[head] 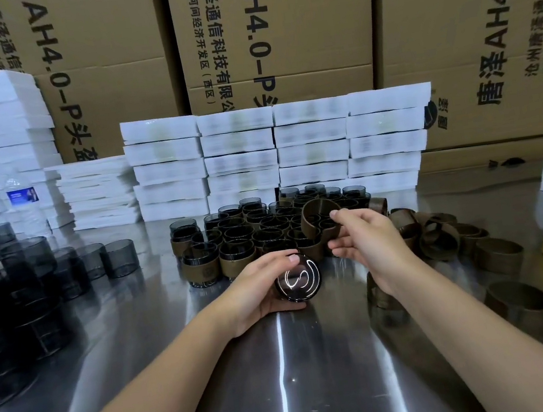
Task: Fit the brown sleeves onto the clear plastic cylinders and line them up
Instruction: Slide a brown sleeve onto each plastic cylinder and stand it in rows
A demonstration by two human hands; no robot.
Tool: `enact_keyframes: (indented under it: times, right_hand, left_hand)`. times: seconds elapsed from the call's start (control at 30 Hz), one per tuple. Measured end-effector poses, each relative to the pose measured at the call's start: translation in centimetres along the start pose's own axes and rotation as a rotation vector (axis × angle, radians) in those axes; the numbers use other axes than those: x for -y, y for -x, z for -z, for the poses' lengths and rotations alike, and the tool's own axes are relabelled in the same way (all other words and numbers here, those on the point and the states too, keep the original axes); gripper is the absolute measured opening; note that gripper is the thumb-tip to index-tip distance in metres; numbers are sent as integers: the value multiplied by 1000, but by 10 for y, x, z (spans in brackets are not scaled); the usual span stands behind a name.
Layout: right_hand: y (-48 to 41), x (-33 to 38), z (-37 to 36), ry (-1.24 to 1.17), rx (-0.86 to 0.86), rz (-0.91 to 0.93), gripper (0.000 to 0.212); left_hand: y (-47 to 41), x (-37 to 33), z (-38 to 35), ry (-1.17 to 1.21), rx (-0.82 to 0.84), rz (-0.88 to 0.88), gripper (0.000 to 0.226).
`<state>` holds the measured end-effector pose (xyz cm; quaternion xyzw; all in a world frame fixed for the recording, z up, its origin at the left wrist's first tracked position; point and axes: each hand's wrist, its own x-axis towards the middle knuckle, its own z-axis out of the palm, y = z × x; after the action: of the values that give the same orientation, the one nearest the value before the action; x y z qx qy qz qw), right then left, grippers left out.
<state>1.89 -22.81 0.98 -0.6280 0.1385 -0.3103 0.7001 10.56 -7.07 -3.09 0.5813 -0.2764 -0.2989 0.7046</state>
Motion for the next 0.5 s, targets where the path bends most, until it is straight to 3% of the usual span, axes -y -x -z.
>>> enact_keyframes:
  times: [0.5]
  right_hand:
    - [2,-7,-4,40,59,-1,13]
  left_hand:
    - [-22,2,32,173,-245,-51,20]
